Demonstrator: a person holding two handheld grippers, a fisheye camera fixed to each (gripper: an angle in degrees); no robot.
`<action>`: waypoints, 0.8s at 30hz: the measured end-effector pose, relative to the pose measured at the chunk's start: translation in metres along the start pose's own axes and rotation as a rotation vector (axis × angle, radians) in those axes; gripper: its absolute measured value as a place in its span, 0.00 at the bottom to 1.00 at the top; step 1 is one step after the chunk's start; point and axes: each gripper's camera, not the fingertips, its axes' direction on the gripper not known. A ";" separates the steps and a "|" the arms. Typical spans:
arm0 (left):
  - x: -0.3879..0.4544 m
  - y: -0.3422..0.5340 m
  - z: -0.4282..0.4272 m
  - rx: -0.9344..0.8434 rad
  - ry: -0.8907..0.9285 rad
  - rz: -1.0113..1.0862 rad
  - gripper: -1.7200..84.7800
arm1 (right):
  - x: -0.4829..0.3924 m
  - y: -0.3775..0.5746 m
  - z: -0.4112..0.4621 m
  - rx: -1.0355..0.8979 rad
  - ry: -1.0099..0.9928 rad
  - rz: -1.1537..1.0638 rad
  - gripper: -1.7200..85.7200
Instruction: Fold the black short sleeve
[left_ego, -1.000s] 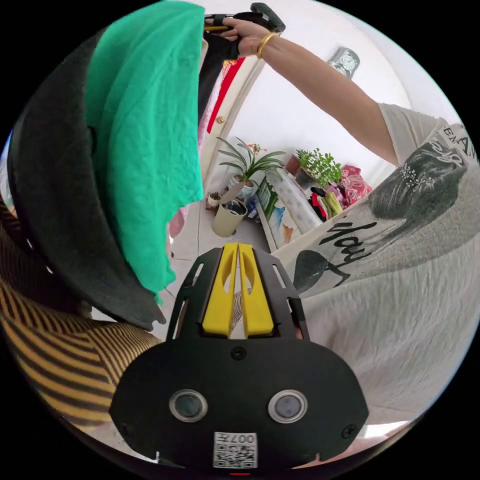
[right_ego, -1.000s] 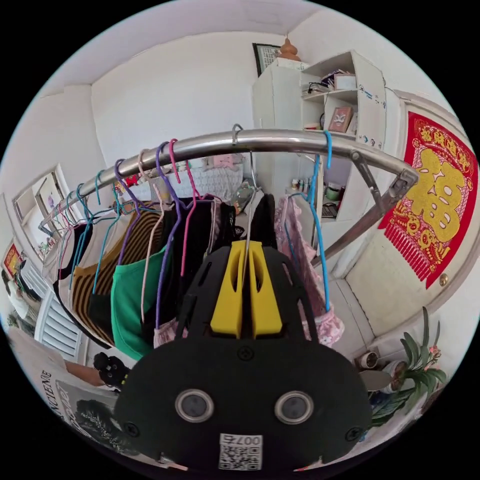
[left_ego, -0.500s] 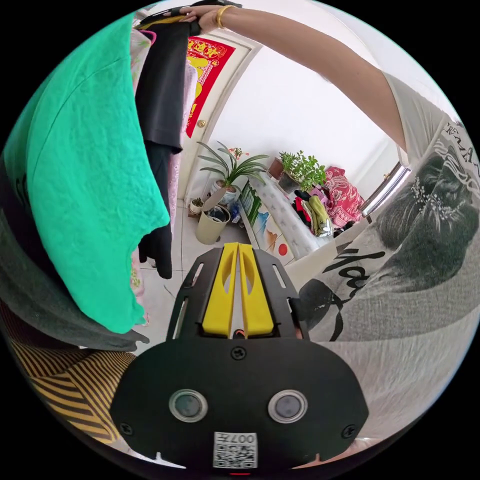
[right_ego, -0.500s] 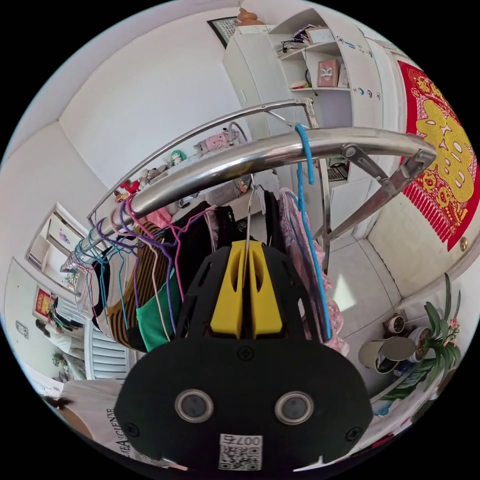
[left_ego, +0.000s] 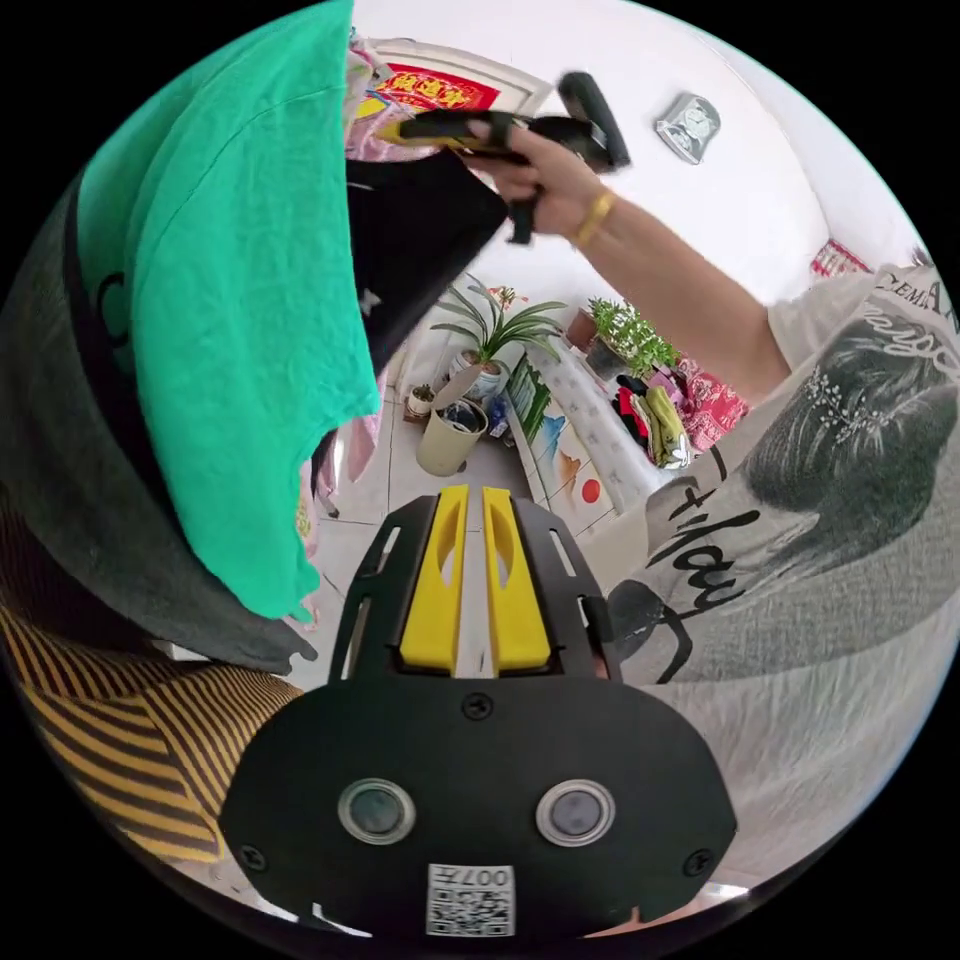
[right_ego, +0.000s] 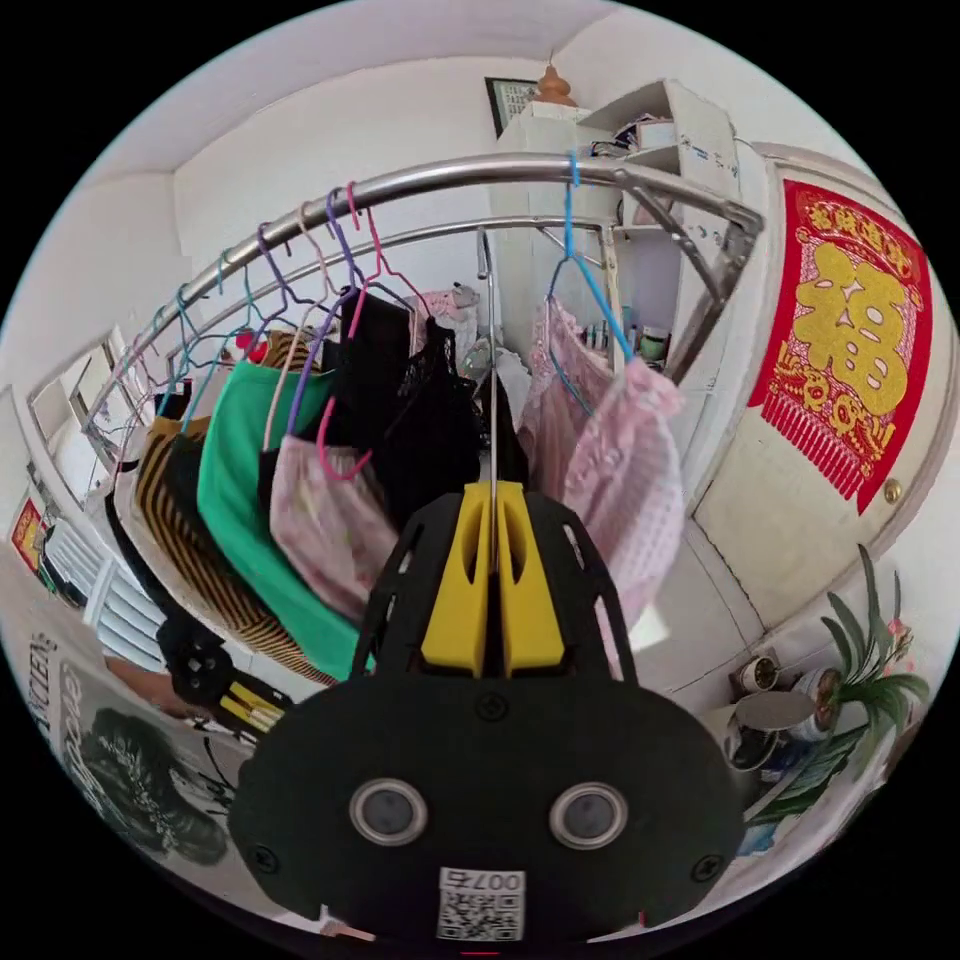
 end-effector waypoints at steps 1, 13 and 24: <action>0.000 -0.005 0.000 0.001 0.000 0.018 0.05 | 0.001 0.013 -0.013 -0.001 0.011 0.017 0.02; 0.077 -0.161 0.043 0.115 0.154 0.379 0.14 | -0.086 0.179 -0.294 -0.026 0.495 0.261 0.02; 0.315 -0.258 0.141 0.049 0.595 0.725 0.17 | -0.269 0.284 -0.506 -0.024 0.852 0.326 0.02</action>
